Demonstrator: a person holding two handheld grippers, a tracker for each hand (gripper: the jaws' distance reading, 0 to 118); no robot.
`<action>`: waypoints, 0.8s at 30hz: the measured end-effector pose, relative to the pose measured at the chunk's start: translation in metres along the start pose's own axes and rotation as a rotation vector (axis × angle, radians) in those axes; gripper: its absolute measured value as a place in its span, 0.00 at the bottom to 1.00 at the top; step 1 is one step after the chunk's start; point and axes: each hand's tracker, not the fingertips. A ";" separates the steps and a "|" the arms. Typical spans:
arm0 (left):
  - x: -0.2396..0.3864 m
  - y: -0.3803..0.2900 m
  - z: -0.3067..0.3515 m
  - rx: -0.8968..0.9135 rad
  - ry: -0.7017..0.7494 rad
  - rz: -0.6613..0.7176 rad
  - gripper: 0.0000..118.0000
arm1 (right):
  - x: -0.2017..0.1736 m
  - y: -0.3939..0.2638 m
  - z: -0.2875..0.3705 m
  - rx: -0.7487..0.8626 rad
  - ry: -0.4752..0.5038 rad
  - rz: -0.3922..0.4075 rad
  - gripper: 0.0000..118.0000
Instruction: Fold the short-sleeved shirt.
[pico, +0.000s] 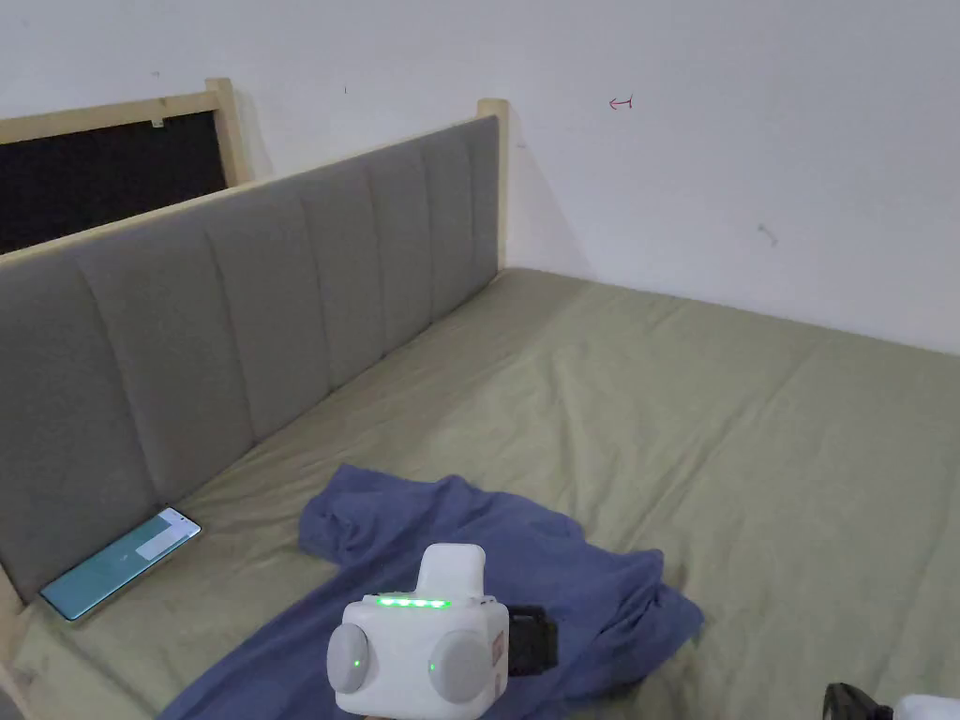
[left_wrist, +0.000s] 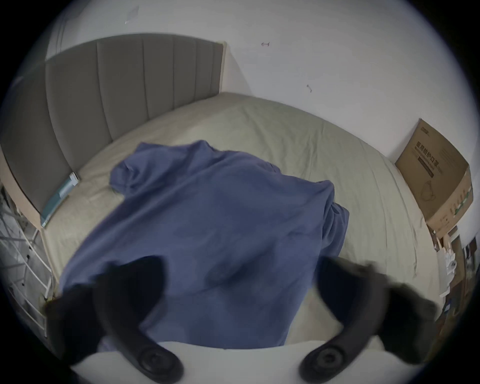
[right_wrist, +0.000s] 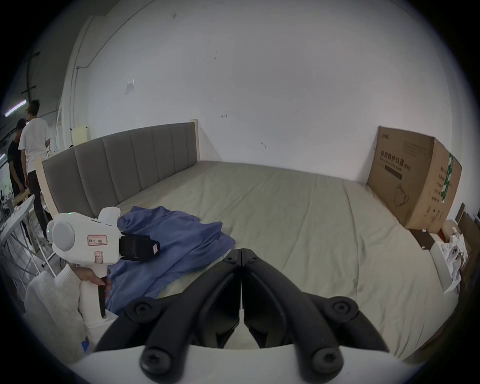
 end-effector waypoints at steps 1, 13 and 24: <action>0.001 -0.001 -0.003 0.013 0.008 -0.003 0.97 | 0.001 -0.002 -0.002 -0.009 -0.001 -0.001 0.00; 0.030 -0.011 -0.083 -0.167 0.078 -0.056 0.84 | 0.025 -0.022 -0.020 -0.127 -0.051 0.037 0.00; 0.001 0.016 -0.067 -0.195 0.146 0.144 0.03 | 0.048 -0.029 -0.023 -0.177 -0.081 -0.008 0.00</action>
